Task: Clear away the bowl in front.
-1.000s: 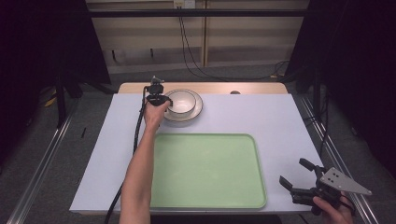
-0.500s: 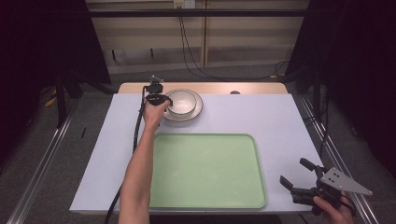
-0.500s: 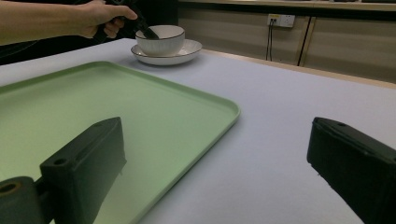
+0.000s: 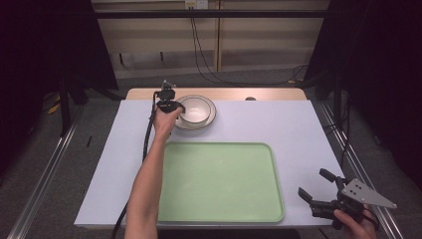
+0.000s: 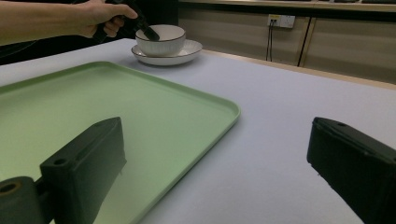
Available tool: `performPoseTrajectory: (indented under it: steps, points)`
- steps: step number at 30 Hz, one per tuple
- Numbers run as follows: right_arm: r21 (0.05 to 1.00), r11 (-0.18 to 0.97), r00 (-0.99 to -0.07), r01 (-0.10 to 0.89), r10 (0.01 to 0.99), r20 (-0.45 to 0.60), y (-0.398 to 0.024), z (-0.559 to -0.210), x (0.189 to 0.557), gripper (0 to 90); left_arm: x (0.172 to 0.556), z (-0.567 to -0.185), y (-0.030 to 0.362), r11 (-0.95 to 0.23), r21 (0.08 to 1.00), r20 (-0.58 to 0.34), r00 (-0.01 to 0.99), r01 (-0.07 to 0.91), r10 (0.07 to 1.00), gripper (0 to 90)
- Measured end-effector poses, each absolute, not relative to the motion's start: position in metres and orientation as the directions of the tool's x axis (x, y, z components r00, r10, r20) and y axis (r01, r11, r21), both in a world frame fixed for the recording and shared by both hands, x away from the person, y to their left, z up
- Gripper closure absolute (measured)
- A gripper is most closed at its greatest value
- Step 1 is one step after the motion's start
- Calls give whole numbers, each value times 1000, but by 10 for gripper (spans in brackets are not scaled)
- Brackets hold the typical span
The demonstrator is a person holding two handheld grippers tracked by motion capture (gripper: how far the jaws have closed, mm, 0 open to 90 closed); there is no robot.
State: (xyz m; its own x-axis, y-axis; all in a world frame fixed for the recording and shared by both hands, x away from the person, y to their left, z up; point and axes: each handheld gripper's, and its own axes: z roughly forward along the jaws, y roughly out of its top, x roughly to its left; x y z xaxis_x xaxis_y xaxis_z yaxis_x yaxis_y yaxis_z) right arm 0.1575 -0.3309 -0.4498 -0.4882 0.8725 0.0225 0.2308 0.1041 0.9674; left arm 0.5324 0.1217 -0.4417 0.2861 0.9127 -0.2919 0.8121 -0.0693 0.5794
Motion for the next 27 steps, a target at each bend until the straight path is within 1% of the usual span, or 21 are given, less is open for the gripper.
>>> performPoseTrajectory:
  steps: [9, 27]
  points:
    - [968, 104, -493, 226, 870, 22, -331, -450, 158, 36, 530, -435, 124, -47, 596, -297, 274, 802, 915, 819]
    - [969, 101, -492, 226, 870, 24, -331, -450, 158, 37, 525, -420, 130, -61, 617, -297, 304, 785, 905, 820]
